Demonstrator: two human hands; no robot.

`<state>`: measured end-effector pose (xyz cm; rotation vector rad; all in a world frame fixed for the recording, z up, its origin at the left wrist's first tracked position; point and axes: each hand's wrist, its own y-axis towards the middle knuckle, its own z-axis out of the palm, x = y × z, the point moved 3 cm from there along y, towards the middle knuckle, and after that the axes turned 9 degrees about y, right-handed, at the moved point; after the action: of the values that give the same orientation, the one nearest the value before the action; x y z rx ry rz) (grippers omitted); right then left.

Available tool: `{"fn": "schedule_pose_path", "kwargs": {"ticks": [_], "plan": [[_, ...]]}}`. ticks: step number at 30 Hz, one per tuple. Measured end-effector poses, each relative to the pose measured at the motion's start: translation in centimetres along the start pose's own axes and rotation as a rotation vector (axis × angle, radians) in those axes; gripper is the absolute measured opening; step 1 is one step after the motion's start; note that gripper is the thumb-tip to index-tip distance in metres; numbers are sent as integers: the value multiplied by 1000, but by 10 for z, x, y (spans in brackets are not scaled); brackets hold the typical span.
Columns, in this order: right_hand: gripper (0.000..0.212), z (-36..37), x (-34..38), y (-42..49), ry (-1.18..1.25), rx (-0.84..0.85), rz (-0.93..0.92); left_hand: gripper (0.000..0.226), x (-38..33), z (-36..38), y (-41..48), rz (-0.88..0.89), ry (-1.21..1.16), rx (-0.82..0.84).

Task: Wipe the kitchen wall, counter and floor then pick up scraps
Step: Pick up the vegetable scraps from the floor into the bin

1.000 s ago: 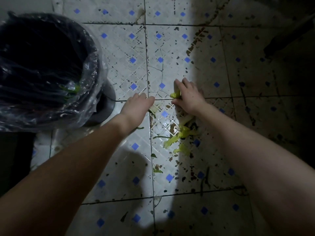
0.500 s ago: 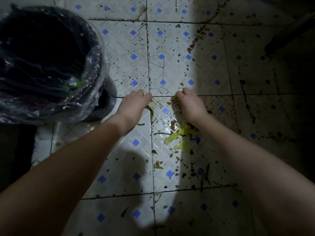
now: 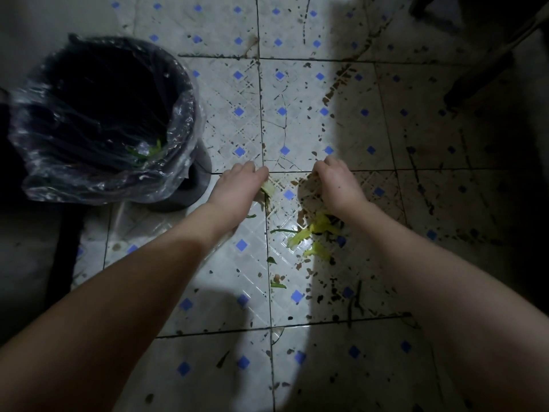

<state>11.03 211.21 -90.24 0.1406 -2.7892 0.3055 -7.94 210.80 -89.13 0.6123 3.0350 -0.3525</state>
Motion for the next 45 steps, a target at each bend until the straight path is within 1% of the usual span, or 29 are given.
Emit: {"fn": "schedule_pose_path", "kwargs": {"ticks": [3, 6, 10, 13, 17, 19, 22, 24, 29, 33, 39, 45], "plan": [[42, -9, 2, -6, 1, -1, 5, 43, -3, -11, -8, 3, -8, -14], [41, -19, 6, -12, -12, -9, -15, 37, -3, -23, -17, -3, -31, -27], [41, -34, 13, -19, -1, -65, -55, 40, -2, -39, -25, -15, -44, -31], [44, -45, 20, -24, -1, -105, -89, 46, -3, -53, -30, -10, -61, -37], [44, -62, 33, -29, 13, -151, -130, 66, -5, -72, -39, 10, -52, -71], [42, -71, 40, -31, 7, -166, -135, 60, -5, -83, -42, 9, -31, -111], [40, -83, 50, -36, 0, -192, -158, 38, -1, -99, -47, -18, -4, -197], [39, -91, 58, -39, -14, -213, -168, 33, 5, -110, -52, -26, 4, -239], [34, -109, 80, -40, -16, -252, -174, 31, 26, -143, -69, -75, 21, -320], [32, -115, 104, -38, -18, -287, -245, 26, 49, -162, -85, -136, 28, -374], [30, -113, 148, -29, -21, -314, -337, 28, 88, -162, -110, -272, -106, -391], [28, -101, 190, -19, -14, -274, -389, 26, 121, -161, -122, -362, -117, -395]]}}
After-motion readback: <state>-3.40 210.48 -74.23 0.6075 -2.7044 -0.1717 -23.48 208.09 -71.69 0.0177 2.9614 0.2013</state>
